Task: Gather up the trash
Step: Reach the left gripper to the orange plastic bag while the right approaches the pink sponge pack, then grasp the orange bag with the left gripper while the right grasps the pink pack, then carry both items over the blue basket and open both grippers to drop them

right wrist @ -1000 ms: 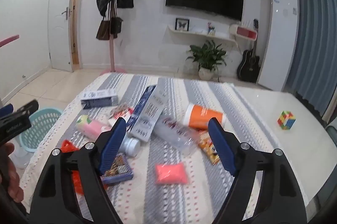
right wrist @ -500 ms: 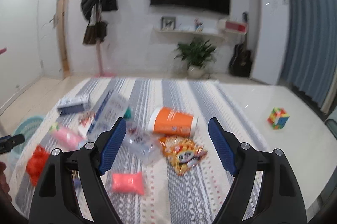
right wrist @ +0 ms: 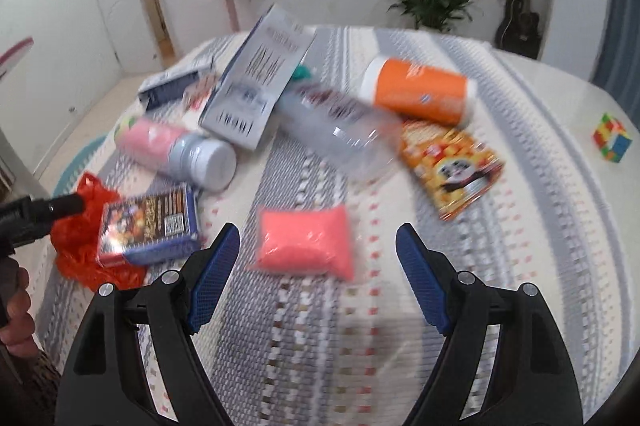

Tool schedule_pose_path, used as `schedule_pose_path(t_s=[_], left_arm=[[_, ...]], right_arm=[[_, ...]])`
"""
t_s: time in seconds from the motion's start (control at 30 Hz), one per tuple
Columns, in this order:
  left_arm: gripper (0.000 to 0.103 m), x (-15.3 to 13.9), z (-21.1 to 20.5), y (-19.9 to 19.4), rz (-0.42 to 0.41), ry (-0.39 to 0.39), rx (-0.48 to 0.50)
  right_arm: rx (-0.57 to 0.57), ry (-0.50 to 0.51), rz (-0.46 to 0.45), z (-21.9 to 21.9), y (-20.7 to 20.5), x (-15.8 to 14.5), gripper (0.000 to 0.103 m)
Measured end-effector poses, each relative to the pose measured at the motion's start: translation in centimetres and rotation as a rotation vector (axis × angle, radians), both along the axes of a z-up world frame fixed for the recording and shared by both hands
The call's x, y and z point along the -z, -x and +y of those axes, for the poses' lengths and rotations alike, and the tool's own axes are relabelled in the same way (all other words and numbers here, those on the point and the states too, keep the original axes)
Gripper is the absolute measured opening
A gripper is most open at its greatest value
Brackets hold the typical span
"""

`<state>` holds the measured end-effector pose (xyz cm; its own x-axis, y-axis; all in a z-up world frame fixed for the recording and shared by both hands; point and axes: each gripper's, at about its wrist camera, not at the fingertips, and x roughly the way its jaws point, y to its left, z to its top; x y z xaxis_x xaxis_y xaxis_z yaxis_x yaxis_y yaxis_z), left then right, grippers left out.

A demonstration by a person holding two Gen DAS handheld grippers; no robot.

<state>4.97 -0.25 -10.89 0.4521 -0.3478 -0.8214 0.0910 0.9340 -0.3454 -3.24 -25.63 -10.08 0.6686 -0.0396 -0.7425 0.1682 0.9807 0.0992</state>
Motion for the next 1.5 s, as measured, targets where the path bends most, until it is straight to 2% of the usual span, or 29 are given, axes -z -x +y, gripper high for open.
schedule_pose_path(t_s=[0.1,0.2,0.3,0.37,0.43,0.5,0.57,0.73,0.93,1.13,1.3,1.5], left_arm=[[0.079,0.2,-0.1,-0.2,0.016,0.035,0.016],[0.070,0.2,-0.5,-0.2,0.010,0.049,0.042],[0.066,0.6,-0.8,-0.1,0.014,0.046,0.065],[0.063,0.8,-1.0,-0.1,0.017,0.050,0.074],[0.057,0.8,-1.2,-0.1,0.019,0.060,0.089],[0.042,0.7,-1.4,0.0,0.013,0.070,0.101],[0.037,-0.1,-1.5,0.3,-0.025,0.066,0.113],[0.035,-4.4,0.1,1.2,-0.197,0.084,0.087],[0.035,-10.9,3.8,0.9,-0.377,0.122,0.007],[0.035,-14.9,9.0,-1.5,-0.488,0.058,-0.148],[0.035,-15.8,14.0,-4.6,-0.500,0.009,-0.264],[0.036,-11.0,17.1,-8.6,-0.401,-0.070,-0.343]], right_arm=[[0.011,-0.003,0.034,0.1,-0.6,1.0,0.077],[0.017,-0.003,0.089,0.0,-1.7,1.7,0.077],[0.015,-0.013,0.116,0.0,-2.3,2.3,0.075],[0.015,-0.003,0.124,0.0,-2.4,2.5,0.061],[0.006,0.002,0.114,0.2,-2.3,2.3,0.058],[0.002,0.007,0.108,0.2,-2.3,2.2,0.055],[0.003,0.009,0.088,0.3,-2.0,1.8,0.051],[-0.016,0.039,0.012,1.4,-1.5,-0.9,0.050],[-0.114,0.093,-0.131,5.6,-3.1,-7.6,0.050],[-0.271,0.114,-0.244,12.3,-7.4,-12.8,0.050],[-0.420,0.146,-0.308,19.5,-11.3,-13.7,0.050],[-0.538,0.079,-0.192,25.9,-16.9,-10.4,0.050]])
